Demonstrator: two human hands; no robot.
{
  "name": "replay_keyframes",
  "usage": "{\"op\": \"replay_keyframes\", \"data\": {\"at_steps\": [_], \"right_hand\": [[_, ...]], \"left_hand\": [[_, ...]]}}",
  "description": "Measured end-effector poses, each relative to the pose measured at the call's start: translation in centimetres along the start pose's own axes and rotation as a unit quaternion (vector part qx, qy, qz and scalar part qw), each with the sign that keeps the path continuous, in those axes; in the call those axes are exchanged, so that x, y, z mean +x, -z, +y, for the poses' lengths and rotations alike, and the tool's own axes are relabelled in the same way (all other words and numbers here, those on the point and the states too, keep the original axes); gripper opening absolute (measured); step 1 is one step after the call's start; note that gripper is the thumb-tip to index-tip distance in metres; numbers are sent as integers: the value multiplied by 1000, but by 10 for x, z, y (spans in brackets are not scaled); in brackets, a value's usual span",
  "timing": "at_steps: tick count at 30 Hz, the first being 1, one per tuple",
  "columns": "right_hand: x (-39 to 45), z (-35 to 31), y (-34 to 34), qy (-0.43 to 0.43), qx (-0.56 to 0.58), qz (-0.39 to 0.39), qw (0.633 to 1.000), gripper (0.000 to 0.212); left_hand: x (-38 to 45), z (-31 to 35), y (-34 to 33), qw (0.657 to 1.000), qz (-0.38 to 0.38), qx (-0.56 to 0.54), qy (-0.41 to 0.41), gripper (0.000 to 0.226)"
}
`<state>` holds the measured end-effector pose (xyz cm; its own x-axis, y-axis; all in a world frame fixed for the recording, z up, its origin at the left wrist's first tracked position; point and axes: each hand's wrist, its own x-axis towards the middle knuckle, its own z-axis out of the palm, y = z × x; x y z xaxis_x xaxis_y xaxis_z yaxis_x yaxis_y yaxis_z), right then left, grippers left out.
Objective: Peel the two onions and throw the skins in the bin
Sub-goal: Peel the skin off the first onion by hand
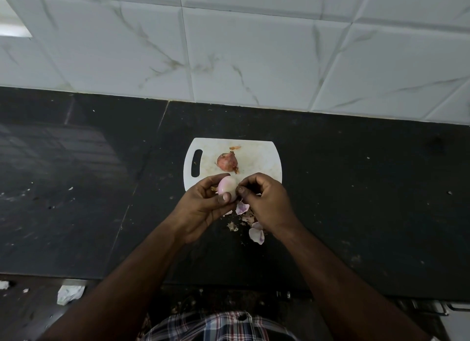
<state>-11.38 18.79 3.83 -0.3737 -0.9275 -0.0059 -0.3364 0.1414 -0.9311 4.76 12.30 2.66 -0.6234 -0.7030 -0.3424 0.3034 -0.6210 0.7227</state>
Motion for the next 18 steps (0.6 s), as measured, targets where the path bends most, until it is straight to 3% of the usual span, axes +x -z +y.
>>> {"op": "replay_keyframes", "data": {"at_steps": [6, 10, 13, 15, 18], "right_hand": [[-3, 4, -5, 10, -67, 26, 997, 11], [-7, 7, -2, -26, -58, 12, 998, 14], [-1, 10, 9, -14, -82, 39, 996, 5], [3, 7, 12, 12, -78, 39, 996, 17], [4, -6, 10, 18, -65, -25, 997, 29]], "left_hand": [[4, -2, -4, 997, 39, 36, -47, 59], [6, 0, -5, 970, 91, 200, -108, 67], [8, -2, 0, 948, 83, 285, -119, 78], [9, -3, 2, 937, 66, 323, -120, 79], [10, -7, -2, 914, 40, 382, -132, 74]]}}
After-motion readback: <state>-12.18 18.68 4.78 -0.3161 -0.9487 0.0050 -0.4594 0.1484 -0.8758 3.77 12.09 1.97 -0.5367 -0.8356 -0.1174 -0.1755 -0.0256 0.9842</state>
